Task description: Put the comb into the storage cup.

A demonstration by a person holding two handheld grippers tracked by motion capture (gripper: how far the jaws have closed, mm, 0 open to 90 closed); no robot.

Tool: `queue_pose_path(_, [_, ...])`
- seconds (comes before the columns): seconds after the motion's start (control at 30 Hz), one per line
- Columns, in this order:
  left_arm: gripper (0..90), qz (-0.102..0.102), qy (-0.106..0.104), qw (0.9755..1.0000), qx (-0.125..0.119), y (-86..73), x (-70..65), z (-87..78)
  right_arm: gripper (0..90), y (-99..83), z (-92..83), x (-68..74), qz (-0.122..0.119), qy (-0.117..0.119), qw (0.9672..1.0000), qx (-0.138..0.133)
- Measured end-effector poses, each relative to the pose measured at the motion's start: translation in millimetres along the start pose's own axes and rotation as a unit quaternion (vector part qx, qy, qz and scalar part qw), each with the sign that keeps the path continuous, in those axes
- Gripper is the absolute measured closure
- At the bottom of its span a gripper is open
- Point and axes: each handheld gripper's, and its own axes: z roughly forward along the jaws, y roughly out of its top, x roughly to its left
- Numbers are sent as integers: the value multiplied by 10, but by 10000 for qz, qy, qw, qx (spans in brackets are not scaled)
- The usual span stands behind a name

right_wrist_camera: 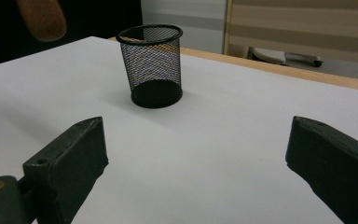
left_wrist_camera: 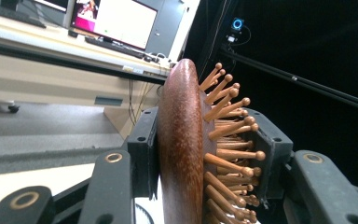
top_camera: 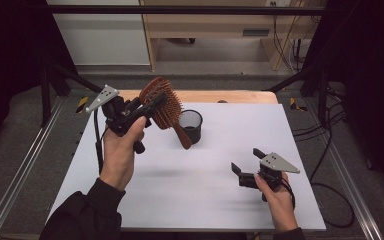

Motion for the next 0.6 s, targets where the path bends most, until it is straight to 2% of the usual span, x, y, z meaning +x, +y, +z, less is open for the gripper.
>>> queue_pose_path(0.2, [520,-1,68,10000,-56,87,38,113,53,3,32,-7,71,-31,10000,41])
queue_pose_path(0.6, [520,63,156,9998,-104,143,109,273,41,-2,32,12,87,-34,9999,86])
